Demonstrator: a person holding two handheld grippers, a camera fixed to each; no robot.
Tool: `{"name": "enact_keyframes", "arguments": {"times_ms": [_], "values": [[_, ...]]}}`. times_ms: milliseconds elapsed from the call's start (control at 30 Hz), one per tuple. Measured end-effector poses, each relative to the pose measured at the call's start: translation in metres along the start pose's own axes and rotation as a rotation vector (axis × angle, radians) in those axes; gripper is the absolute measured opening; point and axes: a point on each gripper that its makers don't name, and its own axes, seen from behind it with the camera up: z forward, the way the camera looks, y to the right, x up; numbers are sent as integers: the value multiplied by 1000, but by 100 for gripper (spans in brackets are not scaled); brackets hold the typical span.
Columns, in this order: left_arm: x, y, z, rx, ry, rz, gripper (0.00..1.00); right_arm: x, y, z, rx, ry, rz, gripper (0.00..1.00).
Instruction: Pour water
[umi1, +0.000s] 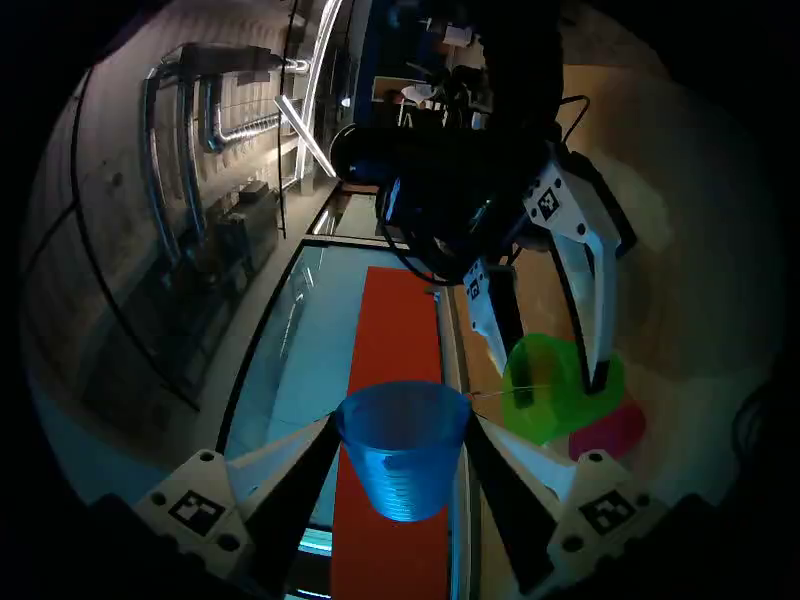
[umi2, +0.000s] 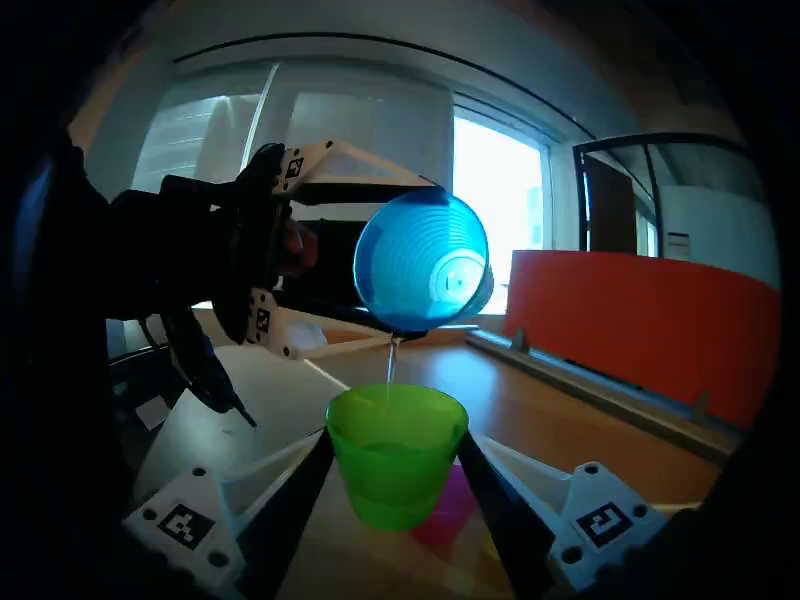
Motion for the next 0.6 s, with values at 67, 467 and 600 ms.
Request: {"name": "enact_keyframes", "arguments": {"times_ms": [67, 467, 600], "values": [[0, 0, 0, 1, 0, 4, 87, 0, 0, 0, 1, 0, 0, 90], [2, -3, -2, 7, 2, 23, 87, 0, -1, 1, 1, -3, -5, 90], [3, -2, -2, 5, 4, 28, 87, 0, -1, 1, 2, -3, -6, 90]]}}
